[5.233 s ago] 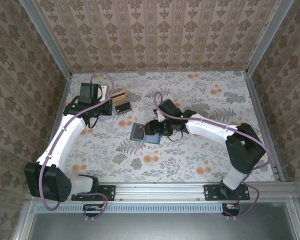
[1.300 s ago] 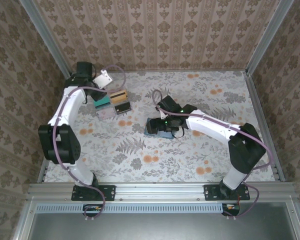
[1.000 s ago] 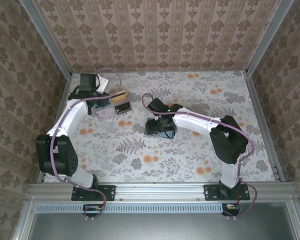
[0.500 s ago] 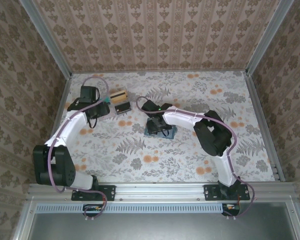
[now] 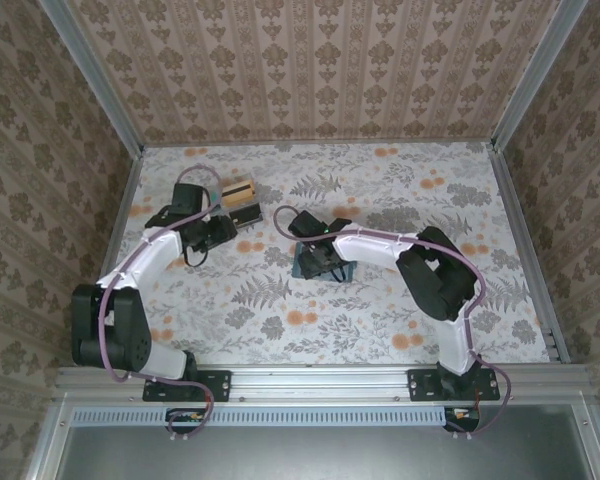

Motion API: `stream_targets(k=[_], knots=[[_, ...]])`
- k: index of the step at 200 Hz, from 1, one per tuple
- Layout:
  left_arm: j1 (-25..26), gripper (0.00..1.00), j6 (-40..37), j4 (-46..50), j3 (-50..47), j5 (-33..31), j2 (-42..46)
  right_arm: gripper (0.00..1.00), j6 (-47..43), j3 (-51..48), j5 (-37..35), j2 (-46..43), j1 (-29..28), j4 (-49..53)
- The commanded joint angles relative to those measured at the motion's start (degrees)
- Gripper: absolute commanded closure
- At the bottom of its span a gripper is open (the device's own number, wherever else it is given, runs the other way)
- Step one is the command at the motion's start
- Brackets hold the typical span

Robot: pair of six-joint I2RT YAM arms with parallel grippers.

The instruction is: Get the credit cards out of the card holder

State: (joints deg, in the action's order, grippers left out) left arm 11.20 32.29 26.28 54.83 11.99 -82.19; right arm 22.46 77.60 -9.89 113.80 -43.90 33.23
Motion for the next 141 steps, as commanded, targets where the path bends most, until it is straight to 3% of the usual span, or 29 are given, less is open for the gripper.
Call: stream_targets(k=[1, 50, 93, 141], knots=[[2.44, 0.51, 3.61, -2.57, -1.32, 2.8, -0.86, 0.27, 1.88, -0.58, 6.08, -2.88, -0.35, 3.02], [9.99, 0.51, 8.05, -6.06, -1.29, 4.88, -3.27, 0.28, 12.15, -3.2, 8.85, -11.84, 2.4, -3.97], [14.64, 0.53, 7.52, -7.92, 1.51, 9.26, -9.14, 0.45, 18.77, -9.17, 19.71, -12.3, 7.91, -9.56], [20.45, 0.62, 5.34, -5.24, 7.3, 11.65, -16.37, 0.63, 21.61, -10.63, 24.51, -10.07, 9.55, -11.77]])
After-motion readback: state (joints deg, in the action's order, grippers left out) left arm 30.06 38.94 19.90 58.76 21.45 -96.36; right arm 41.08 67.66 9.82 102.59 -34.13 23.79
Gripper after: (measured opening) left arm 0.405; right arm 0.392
